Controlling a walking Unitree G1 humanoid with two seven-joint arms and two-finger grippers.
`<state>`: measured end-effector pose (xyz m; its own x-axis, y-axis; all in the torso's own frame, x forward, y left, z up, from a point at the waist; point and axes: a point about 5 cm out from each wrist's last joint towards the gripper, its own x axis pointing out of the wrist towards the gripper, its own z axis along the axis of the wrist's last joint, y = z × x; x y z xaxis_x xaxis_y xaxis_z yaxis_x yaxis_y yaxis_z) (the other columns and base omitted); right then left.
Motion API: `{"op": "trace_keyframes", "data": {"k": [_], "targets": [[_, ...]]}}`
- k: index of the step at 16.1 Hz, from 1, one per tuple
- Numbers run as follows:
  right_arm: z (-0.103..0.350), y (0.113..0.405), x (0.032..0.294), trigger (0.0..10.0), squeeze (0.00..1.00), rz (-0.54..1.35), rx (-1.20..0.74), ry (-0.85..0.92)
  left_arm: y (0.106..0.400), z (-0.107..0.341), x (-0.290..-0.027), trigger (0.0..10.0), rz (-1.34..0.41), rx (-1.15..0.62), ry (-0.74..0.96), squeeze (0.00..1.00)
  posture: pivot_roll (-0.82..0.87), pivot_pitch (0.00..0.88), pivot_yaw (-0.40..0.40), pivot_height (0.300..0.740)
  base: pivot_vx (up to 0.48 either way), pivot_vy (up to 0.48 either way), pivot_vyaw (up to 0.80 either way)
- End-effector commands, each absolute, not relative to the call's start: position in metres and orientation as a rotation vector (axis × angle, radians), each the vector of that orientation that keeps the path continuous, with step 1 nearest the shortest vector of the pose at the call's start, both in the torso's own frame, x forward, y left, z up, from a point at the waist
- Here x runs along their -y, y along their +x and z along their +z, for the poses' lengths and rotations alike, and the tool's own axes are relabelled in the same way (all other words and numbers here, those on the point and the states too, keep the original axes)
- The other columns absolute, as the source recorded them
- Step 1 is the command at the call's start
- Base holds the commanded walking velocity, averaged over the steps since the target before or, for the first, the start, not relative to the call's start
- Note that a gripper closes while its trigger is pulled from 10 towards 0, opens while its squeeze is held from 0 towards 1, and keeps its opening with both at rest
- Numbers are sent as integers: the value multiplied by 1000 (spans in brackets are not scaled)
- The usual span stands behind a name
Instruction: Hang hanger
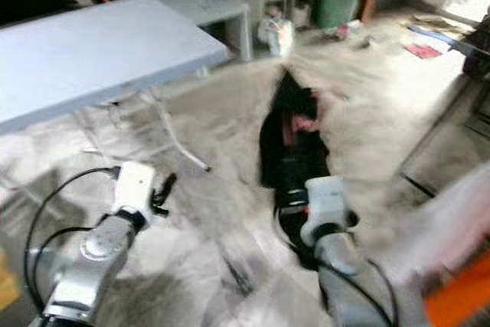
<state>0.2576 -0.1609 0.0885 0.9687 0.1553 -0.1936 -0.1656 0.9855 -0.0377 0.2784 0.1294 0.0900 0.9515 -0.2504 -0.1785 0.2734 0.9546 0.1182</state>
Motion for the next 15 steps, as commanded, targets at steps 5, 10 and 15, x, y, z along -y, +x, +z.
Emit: {"op": "trace_keyframes", "data": {"k": [5,10,15], "targets": [[111,256,150,10000,0,303,-131,-55,279,99,-100,10000,-478,-89,254,0,-84,0,25,740,0,0,563],[127,233,143,10000,0,596,-172,-58,286,98,-94,10000,-516,-79,334,0,-104,0,33,740,0,0,0],[135,212,153,10000,0,802,-245,-94,295,103,-97,10000,-481,-12,435,0,-112,0,34,740,0,0,0]]}}
